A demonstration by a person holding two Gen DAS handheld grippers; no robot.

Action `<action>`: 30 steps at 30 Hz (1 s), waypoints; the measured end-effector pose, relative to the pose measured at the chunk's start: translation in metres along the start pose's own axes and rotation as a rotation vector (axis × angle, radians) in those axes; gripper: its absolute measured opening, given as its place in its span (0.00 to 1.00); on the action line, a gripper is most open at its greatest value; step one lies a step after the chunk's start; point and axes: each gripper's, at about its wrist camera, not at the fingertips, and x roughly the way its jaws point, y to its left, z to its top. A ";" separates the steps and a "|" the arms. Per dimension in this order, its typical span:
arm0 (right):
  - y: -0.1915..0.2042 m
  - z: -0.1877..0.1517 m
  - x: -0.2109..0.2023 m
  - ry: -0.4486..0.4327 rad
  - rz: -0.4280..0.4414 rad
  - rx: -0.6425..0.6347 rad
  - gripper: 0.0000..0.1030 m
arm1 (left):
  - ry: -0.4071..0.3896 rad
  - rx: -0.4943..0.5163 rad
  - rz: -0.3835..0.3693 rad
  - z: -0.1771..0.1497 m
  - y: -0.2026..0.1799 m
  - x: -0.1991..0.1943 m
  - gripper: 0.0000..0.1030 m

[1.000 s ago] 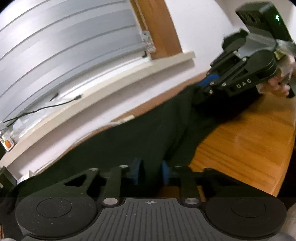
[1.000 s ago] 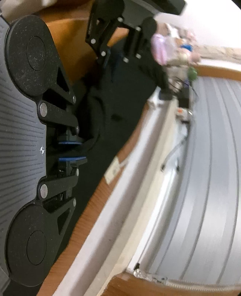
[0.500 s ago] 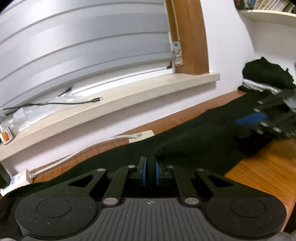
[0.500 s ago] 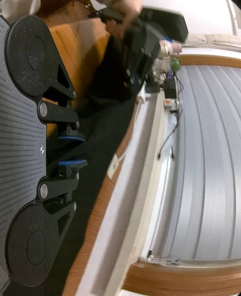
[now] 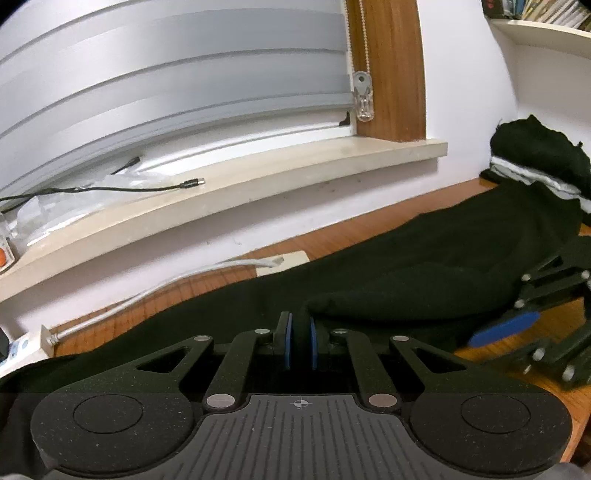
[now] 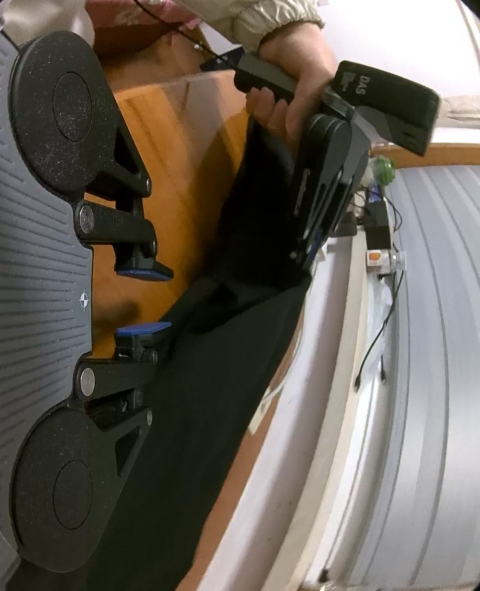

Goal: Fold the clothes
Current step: 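Grasp the black garment edge with the left gripper while the right gripper holds its end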

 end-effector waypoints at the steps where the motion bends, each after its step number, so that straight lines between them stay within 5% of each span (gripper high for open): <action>1: 0.003 0.003 0.008 0.005 0.008 -0.004 0.25 | 0.003 -0.002 -0.006 0.000 0.001 0.001 0.10; 7: 0.011 0.018 0.048 -0.002 -0.026 -0.061 0.25 | 0.016 -0.024 -0.033 0.001 0.009 0.004 0.10; 11: 0.022 0.024 0.049 -0.018 0.085 -0.098 0.20 | 0.029 -0.018 -0.038 0.002 0.010 0.008 0.10; 14: 0.038 0.025 0.048 -0.006 0.076 -0.162 0.20 | 0.042 -0.007 -0.043 0.003 0.011 0.010 0.10; 16: 0.040 0.025 0.054 -0.002 0.015 -0.180 0.22 | 0.046 -0.012 -0.047 0.003 0.012 0.012 0.10; 18: 0.039 0.025 0.062 0.000 0.018 -0.180 0.37 | 0.051 -0.016 -0.051 0.004 0.014 0.013 0.10; 21: 0.043 0.026 0.073 0.017 0.020 -0.200 0.40 | 0.058 -0.022 -0.057 0.004 0.016 0.015 0.10; 22: 0.044 0.027 0.076 0.023 0.020 -0.209 0.39 | 0.060 -0.024 -0.059 0.004 0.016 0.016 0.10; 24: 0.039 0.031 0.063 -0.015 0.044 -0.157 0.10 | 0.061 -0.031 -0.065 0.005 0.017 0.014 0.10; 30: 0.021 0.044 0.022 -0.128 0.115 -0.003 0.06 | 0.042 -0.044 -0.082 0.008 0.022 -0.002 0.23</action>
